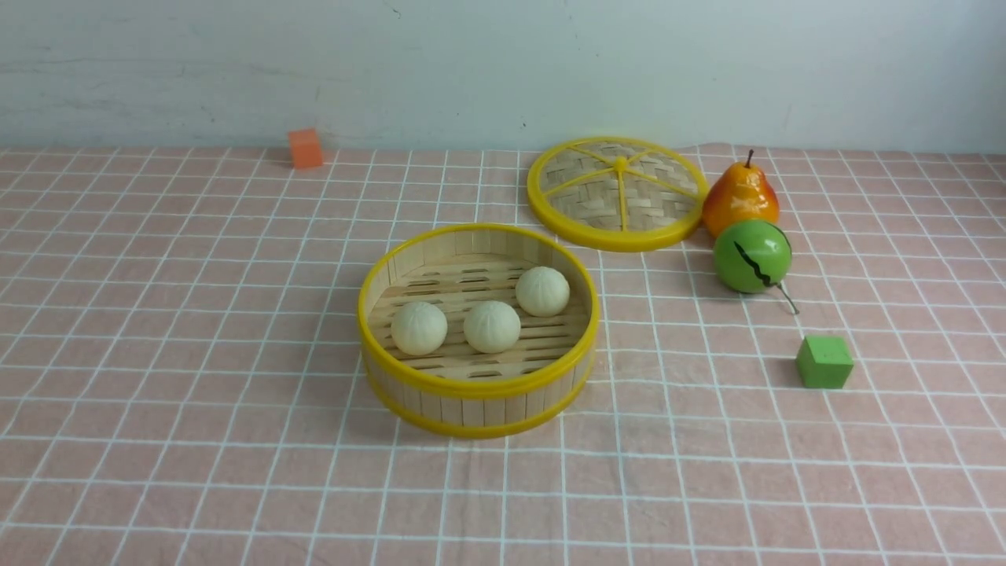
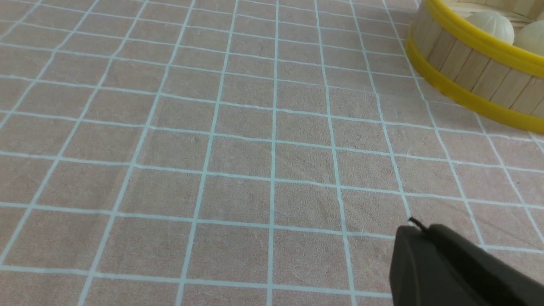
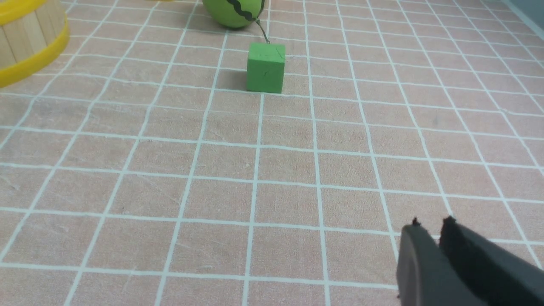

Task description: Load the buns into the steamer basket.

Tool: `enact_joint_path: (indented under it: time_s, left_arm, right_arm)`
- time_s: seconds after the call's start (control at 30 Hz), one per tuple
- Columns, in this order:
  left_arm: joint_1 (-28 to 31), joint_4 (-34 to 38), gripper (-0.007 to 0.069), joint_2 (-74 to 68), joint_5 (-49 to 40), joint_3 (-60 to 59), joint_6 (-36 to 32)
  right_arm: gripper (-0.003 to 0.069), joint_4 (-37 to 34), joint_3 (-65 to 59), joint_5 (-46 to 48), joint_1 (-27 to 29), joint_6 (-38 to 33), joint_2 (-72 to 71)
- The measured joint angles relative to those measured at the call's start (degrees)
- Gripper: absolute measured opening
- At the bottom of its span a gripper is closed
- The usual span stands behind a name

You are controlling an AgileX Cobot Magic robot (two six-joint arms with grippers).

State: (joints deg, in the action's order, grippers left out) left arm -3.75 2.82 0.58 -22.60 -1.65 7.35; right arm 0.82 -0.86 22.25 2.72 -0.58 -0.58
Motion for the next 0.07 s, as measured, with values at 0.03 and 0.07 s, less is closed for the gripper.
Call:
enact_joint_path:
  time_s: [0.03, 0.07]
  left_arm:
    - [0.0, 0.0, 0.0018, 0.0, 0.0, 0.0, 0.0]
    - [0.0, 0.0, 0.0018, 0.0, 0.0, 0.0, 0.0]
  right_arm:
    - [0.008, 0.0, 0.0, 0.0, 0.0, 0.0, 0.0]
    - [0.0082, 0.0, 0.0, 0.0, 0.0, 0.0, 0.0]
